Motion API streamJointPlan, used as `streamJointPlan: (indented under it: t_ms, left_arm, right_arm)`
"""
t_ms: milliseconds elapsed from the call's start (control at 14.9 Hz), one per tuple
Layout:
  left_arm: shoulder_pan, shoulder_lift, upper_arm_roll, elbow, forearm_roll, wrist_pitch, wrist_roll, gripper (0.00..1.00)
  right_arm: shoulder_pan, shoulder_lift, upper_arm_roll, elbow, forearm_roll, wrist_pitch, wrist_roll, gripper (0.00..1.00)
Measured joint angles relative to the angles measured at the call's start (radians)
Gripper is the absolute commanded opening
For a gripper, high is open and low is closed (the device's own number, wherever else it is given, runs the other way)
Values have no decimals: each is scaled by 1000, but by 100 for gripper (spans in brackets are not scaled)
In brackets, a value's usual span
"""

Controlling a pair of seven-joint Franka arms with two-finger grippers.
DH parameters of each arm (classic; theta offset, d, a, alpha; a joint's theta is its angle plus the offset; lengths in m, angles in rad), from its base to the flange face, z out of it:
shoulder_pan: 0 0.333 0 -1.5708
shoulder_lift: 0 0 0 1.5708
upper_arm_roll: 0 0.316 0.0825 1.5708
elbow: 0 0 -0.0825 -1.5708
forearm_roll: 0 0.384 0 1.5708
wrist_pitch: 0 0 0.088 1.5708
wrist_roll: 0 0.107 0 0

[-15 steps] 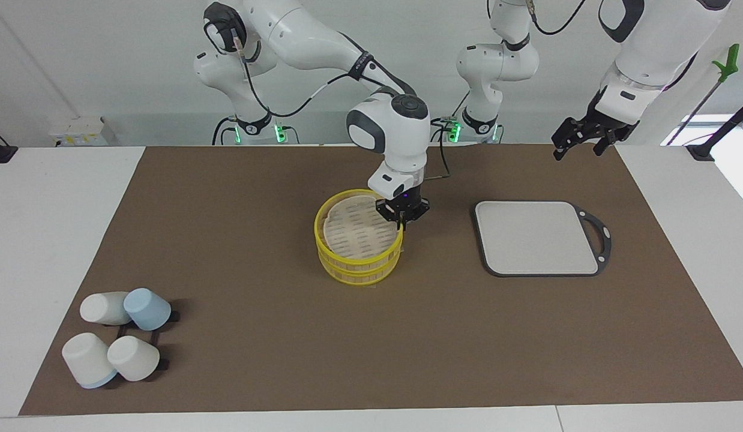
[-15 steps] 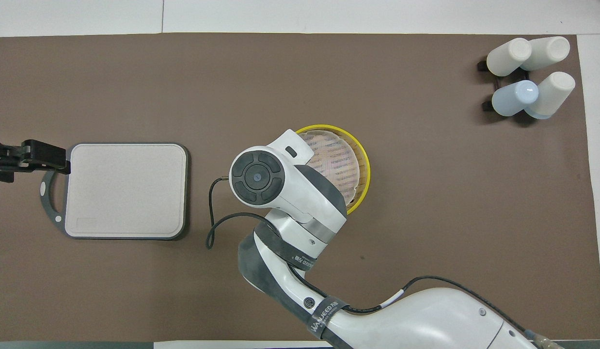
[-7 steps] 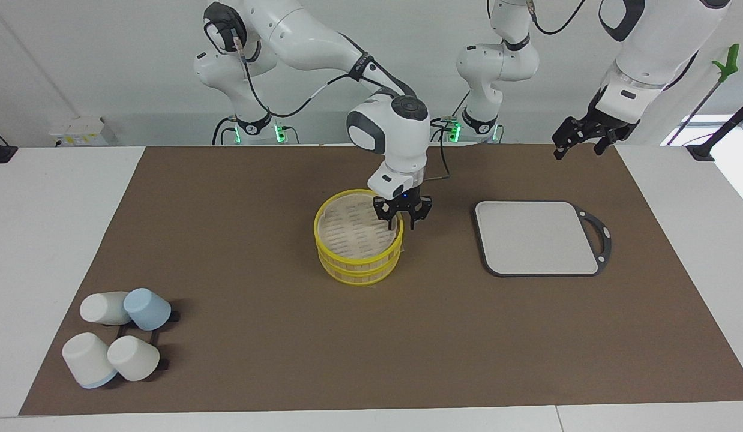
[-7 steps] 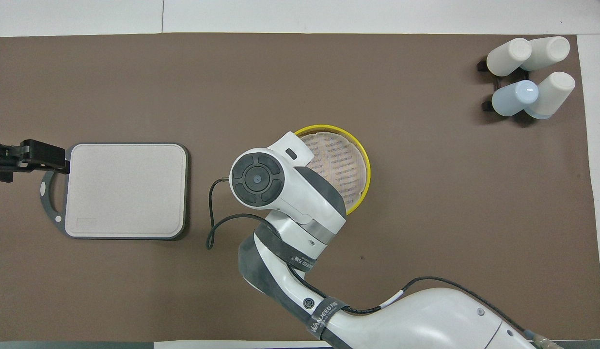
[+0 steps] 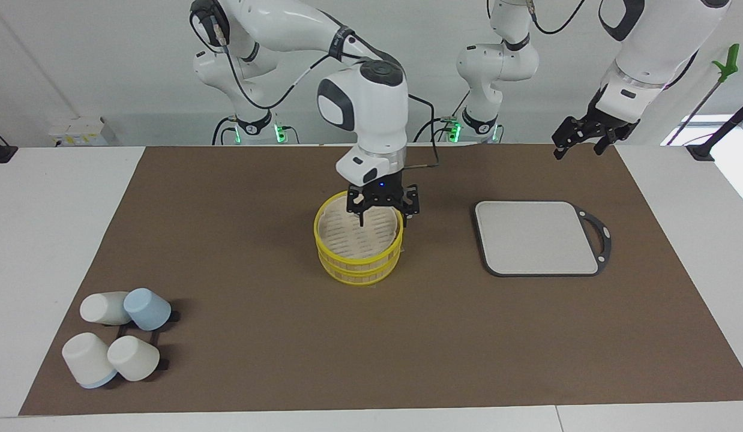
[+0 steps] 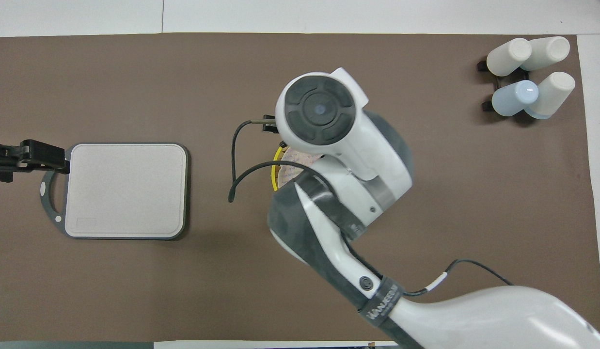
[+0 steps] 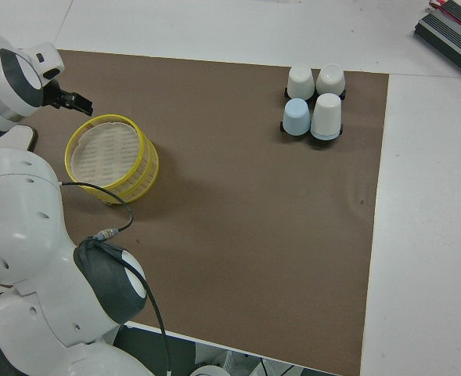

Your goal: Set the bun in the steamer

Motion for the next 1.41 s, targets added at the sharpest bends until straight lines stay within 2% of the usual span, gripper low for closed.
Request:
streamJointPlan:
  t_ms: [201,402,604,738,872,1073,1409]
  left_arm:
    - [0,0,0,0,0,2,0,100]
    - [0,0,0,0,0,3,0,100]
    - [0,0,-1,0,0,3,0,100]
    - [0,0,-1,0,0,3,0,100]
    - [0,0,-1,0,0,3,0,100]
    - [0,0,-1,0,0,3,0,100]
    - [0,0,-1,0,0,3,0,100]
  right_arm:
    - [-133,-89,0,10,28,-199,-87,100]
    - [-265,-202,-2,-8,51,-389,-292,100]
    - [-440,-312,-4,-85,129,-443,-483,100]
    - [-498,-393,-21,-181,161,-434,-558,100]
    - [-458,-460,-89,-266,165,-414,-586,100]
    - [-344,-494,-244,-320,165,-387,-664,100]
    - [-320,-492,-278,-332,158,-335,-711,100]
